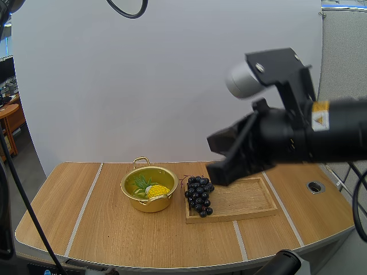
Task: Open the pot, put the pineapple inside, and close it
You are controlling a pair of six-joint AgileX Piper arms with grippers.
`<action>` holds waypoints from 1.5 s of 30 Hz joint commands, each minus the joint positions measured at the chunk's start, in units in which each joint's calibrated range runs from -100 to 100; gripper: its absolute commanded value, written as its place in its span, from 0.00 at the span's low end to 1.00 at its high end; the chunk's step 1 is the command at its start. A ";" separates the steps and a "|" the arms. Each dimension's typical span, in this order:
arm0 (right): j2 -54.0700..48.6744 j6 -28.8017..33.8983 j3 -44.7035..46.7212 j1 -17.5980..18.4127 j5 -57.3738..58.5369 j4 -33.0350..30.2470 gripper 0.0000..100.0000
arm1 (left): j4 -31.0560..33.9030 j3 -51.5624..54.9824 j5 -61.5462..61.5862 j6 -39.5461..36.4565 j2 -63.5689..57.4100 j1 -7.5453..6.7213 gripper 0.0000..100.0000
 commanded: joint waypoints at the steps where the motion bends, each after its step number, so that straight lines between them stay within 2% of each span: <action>1: -3.29 0.43 2.11 0.03 0.21 0.27 0.00 | 0.07 -0.50 -2.03 -0.27 -0.47 0.04 0.00; 5: -5.18 0.43 5.37 -1.25 0.38 0.16 0.00 | 0.07 -0.50 -2.03 -0.27 -0.47 0.04 0.00; 8: -5.34 0.43 6.77 -3.54 0.38 0.66 0.00 | 0.07 -0.50 -2.03 -0.27 -0.47 0.04 0.00; 15: -5.34 0.43 7.02 -9.00 0.38 0.95 0.00 | 0.07 -0.50 -2.03 -0.27 -0.47 0.04 0.00; 26: -5.34 0.43 7.02 -14.16 -1.29 0.36 0.00 | -0.07 -0.50 -1.17 -0.27 -0.56 0.04 0.00; 32: -5.34 0.43 7.33 -14.55 -1.44 -0.10 0.00 | 0.02 -0.50 21.09 -0.27 -0.50 0.04 0.00; 37: -5.34 0.43 12.69 -14.55 -4.59 -0.35 0.00 | 0.02 1.37 35.72 2.58 1.45 0.04 0.00; 45: -5.34 0.43 19.60 -14.55 -10.70 -0.35 0.00 | 0.02 10.76 39.78 3.23 2.95 0.04 0.00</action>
